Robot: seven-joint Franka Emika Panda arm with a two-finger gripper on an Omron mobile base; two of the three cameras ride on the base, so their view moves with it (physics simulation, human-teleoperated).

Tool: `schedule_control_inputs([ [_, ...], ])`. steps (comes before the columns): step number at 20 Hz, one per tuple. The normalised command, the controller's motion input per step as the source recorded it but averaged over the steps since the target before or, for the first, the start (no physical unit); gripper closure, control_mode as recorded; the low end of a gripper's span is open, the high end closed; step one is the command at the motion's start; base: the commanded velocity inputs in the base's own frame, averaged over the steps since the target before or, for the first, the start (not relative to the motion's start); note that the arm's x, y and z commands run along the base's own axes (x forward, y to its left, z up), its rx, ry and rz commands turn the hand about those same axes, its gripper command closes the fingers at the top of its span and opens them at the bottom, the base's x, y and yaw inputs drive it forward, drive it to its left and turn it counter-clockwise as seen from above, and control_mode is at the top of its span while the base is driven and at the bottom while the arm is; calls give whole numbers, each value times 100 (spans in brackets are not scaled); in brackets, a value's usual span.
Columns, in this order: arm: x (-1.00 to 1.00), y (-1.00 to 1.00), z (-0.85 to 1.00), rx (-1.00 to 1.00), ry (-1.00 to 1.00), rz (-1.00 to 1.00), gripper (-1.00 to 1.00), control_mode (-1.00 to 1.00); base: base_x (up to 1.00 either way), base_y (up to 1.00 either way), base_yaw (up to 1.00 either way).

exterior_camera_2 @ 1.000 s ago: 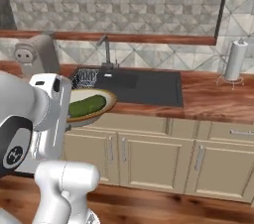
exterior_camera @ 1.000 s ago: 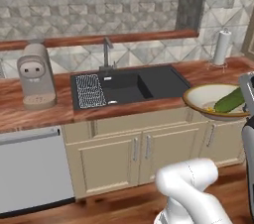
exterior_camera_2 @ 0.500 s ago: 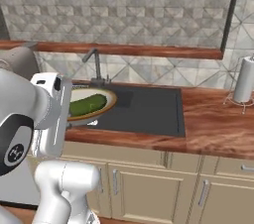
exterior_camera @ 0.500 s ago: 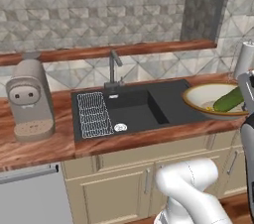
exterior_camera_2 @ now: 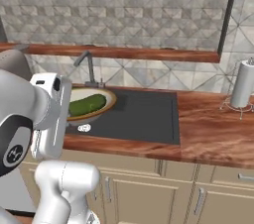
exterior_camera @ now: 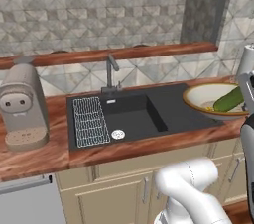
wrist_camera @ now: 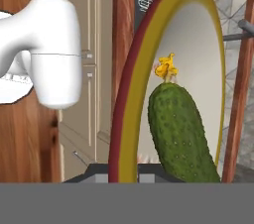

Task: Pick the cucumber from the cabinet and place it in the bowl. Then pick the bowl and place it in the sink. Then turn on the sink facuet.

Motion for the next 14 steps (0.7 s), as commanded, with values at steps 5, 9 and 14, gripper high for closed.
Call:
schedule_control_inputs([
  [5, 0, 0, 0, 0, 0, 0, 100, 100, 32, -34, 0],
  [9, 0, 0, 0, 0, 0, 0, 100, 100, 59, -14, 0],
  [14, 0, 0, 0, 0, 0, 0, 100, 100, 62, -11, 0],
])
